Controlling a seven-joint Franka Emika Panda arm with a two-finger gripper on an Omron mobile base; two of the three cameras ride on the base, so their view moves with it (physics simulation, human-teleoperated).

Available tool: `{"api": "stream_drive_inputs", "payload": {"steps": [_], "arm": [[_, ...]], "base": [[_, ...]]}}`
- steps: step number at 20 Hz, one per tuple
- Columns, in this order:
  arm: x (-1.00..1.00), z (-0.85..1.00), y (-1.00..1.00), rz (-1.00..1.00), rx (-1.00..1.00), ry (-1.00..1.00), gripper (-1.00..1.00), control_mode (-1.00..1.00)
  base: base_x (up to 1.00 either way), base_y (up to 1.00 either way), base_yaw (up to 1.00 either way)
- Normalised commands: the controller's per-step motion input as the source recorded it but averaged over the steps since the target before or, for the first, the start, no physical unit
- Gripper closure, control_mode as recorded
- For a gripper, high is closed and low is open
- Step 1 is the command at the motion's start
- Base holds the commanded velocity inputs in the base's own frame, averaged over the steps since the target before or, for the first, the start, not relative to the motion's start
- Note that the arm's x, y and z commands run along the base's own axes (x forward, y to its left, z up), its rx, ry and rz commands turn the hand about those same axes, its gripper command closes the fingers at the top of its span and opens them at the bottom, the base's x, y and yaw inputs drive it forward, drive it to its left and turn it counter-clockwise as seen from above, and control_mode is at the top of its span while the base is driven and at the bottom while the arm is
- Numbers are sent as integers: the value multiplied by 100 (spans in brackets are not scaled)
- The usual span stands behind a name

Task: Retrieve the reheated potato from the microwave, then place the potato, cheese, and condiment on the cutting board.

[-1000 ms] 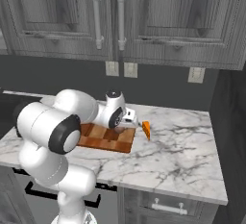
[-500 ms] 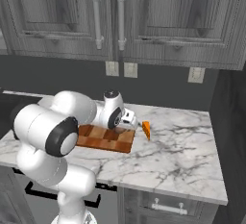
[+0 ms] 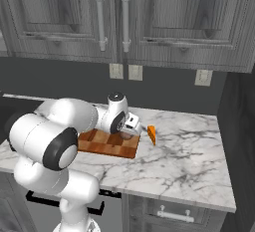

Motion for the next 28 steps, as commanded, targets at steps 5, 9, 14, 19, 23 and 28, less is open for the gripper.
{"api": "stream_drive_inputs", "payload": {"steps": [5,9,14,19,23,28], "arm": [[-4,26,-2,-4,0,0,-100,-100],[-6,33,-14,-4,0,0,-100,-100],[-4,22,-29,0,0,0,-100,-100],[0,19,-40,0,0,0,-100,-100],[6,16,-42,0,0,0,-100,-100],[21,1,-35,1,0,0,-100,-100]], "base": [[0,0,0],[0,0,0],[0,0,0],[0,0,0],[0,0,0],[0,0,0]]}}
